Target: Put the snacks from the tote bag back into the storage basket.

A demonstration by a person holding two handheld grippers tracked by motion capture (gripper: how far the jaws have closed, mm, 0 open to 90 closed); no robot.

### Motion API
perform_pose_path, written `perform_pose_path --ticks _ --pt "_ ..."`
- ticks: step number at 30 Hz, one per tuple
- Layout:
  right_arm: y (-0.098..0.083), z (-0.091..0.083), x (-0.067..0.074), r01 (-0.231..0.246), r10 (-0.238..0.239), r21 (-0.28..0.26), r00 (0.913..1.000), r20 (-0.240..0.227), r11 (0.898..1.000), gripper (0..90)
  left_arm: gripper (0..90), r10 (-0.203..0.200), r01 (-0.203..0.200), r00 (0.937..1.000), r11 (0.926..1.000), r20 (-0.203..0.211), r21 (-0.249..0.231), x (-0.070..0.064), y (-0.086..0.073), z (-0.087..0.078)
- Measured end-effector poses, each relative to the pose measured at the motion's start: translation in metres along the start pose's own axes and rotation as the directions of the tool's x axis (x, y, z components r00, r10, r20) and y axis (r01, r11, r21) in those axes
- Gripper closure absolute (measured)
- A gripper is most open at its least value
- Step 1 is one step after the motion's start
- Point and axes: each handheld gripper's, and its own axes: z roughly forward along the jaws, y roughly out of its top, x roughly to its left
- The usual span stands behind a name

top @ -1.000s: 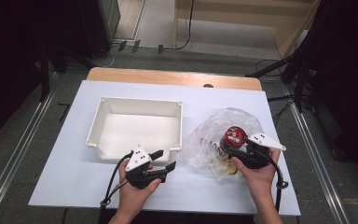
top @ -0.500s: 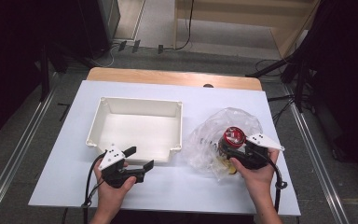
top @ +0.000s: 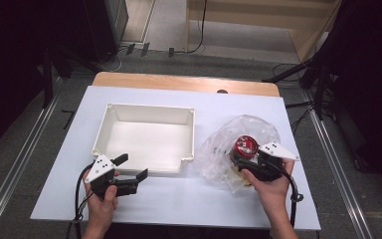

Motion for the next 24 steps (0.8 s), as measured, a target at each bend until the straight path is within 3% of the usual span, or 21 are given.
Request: perform_pose_path --ticks 6,13,24 --pt "0.006 -0.002 0.003 -0.008 0.008 -0.015 1.0000 0.006 1.000 25.7 9.4 0.004 -0.004 0.9999 1.0000 0.015 0.006 -0.001 -0.001 0.000" --pt "0.017 -0.003 0.010 -0.001 0.001 -0.030 1.0000 -0.006 1.000 25.7 9.4 -0.025 0.025 0.9995 0.9997 0.017 -0.004 0.005 0.000 -0.001" --pt "0.028 0.001 0.024 0.016 -0.017 -0.038 0.9994 -0.031 0.999 25.7 9.4 -0.017 0.017 0.9998 0.9999 0.010 0.002 0.005 -0.001 -0.002"
